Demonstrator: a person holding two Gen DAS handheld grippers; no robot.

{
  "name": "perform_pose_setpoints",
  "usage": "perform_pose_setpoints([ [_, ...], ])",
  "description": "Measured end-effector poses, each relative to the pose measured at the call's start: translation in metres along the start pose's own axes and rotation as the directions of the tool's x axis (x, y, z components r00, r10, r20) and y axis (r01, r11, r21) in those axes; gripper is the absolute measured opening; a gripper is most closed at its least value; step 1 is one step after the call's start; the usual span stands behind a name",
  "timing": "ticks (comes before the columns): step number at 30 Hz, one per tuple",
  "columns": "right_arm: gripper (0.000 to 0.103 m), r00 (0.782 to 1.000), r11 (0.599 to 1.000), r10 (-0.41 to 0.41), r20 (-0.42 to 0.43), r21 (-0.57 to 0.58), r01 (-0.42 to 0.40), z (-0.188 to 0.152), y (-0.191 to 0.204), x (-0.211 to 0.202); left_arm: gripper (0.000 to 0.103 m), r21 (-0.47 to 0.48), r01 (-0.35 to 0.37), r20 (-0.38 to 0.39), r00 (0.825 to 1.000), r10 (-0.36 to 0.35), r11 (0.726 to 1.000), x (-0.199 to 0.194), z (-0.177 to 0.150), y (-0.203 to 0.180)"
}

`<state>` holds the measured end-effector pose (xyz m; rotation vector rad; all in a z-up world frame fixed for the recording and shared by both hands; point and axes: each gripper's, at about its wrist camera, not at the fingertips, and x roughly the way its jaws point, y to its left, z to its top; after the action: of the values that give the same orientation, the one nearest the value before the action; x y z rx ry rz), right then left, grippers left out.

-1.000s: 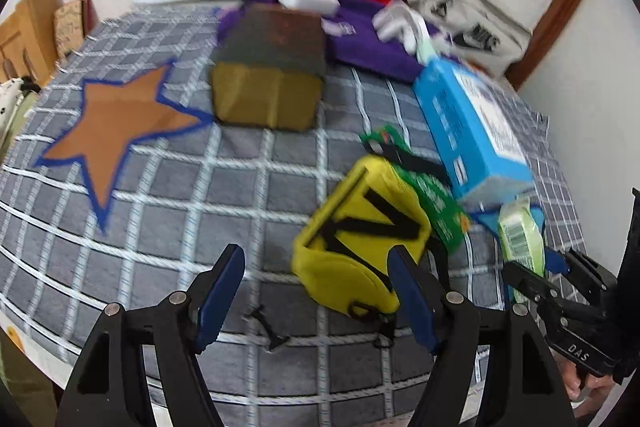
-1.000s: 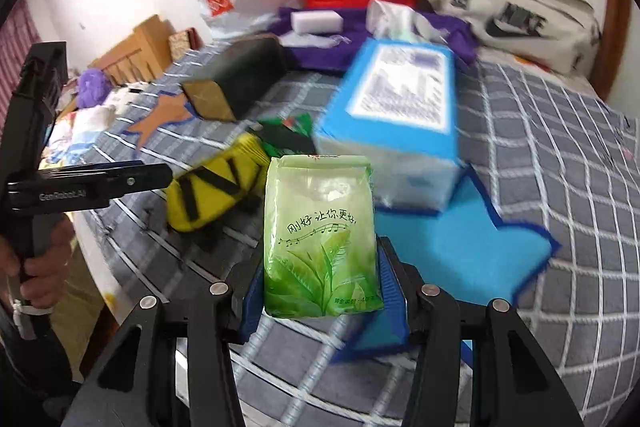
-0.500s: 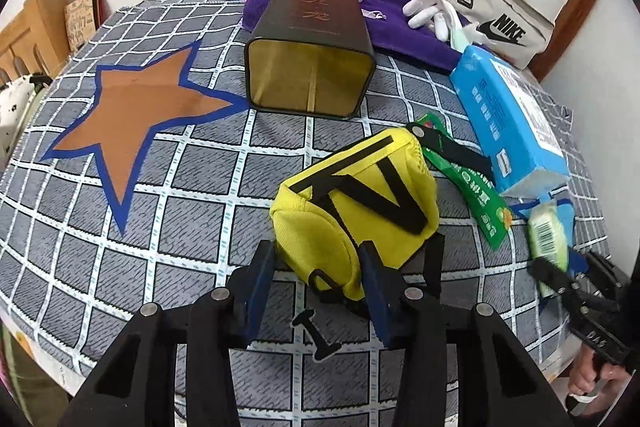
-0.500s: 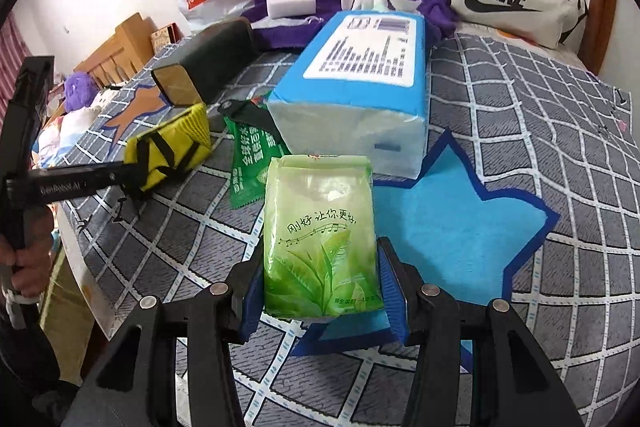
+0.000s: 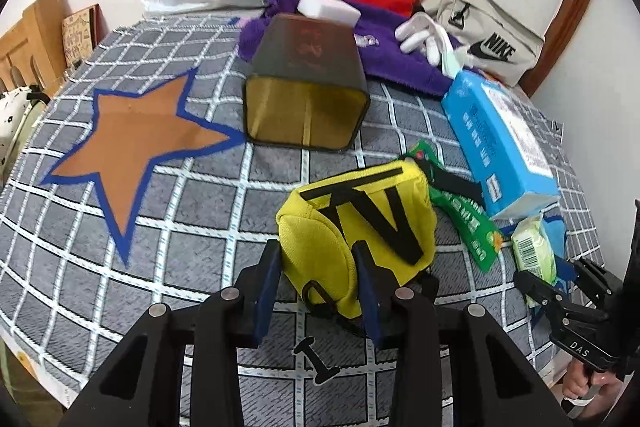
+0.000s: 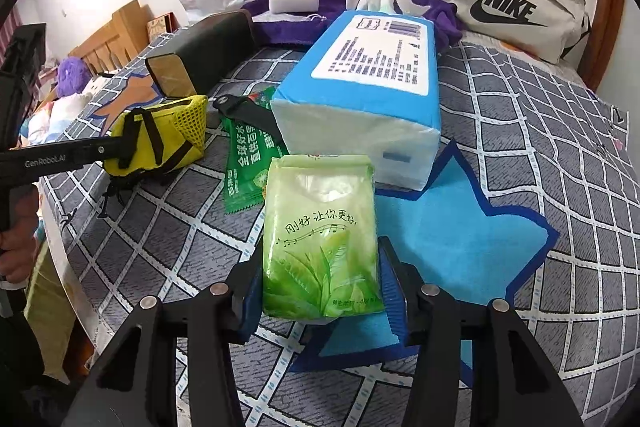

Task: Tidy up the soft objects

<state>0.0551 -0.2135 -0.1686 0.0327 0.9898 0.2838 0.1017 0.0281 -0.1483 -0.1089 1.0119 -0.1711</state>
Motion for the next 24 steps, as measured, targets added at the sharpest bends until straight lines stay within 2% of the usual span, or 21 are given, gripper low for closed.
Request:
perform_pose_setpoints([
  [12,0.049,0.998,1.0,-0.003,0.064,0.02,0.002,0.014,0.011,-0.034,0.032,-0.011,-0.003,0.067,0.998,0.003,1.0,-0.033,0.009,0.005],
  [24,0.049,0.99,0.999,-0.045,0.137,0.035,0.04,0.039,0.013,-0.065,0.032,-0.001,-0.001,0.093,0.996,0.001,1.0,-0.051,0.033,-0.008],
])
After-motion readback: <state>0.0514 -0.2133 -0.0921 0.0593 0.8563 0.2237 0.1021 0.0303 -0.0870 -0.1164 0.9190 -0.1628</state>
